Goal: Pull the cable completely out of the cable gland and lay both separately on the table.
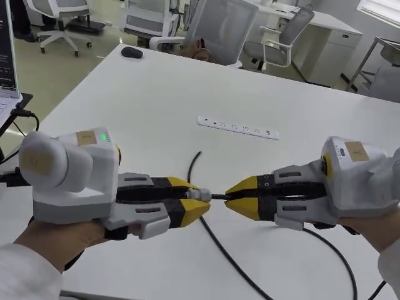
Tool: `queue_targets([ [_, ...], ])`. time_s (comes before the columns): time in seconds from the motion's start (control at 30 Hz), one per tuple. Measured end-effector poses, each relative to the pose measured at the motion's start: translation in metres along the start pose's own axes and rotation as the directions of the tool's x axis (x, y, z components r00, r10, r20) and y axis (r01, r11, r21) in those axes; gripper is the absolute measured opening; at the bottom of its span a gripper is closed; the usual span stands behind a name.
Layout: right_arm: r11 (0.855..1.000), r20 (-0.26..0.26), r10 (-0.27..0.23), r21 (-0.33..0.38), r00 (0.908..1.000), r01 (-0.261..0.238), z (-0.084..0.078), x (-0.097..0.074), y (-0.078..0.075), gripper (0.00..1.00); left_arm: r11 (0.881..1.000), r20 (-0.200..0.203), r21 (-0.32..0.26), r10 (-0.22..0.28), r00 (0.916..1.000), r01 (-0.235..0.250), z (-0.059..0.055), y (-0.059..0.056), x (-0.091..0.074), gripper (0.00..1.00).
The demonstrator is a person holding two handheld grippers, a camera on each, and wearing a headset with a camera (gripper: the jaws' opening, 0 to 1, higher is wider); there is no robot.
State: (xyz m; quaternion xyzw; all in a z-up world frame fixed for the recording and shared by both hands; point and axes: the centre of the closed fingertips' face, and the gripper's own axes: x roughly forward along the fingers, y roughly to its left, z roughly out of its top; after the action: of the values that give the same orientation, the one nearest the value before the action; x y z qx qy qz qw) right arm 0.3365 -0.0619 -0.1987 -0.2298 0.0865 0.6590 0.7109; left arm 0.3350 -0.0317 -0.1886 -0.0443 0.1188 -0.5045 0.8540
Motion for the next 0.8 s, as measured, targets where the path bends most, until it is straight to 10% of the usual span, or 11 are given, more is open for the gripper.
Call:
queue_targets([
  [0.6, 0.995, 0.008, -0.056, 0.086, 0.9984, 0.055, -0.019, -0.015, 0.000, 0.06, 1.000, -0.008, 0.009, -0.020, 0.9998, 0.020, -0.003, -0.006, 0.002, 0.17],
  [0.8, 0.998, 0.052, -0.034, 0.050, 0.9981, 0.031, 0.001, -0.007, 0.002, 0.19, 0.999, -0.036, 0.037, -0.007, 0.9993, 0.009, -0.008, -0.005, 0.003, 0.17],
])
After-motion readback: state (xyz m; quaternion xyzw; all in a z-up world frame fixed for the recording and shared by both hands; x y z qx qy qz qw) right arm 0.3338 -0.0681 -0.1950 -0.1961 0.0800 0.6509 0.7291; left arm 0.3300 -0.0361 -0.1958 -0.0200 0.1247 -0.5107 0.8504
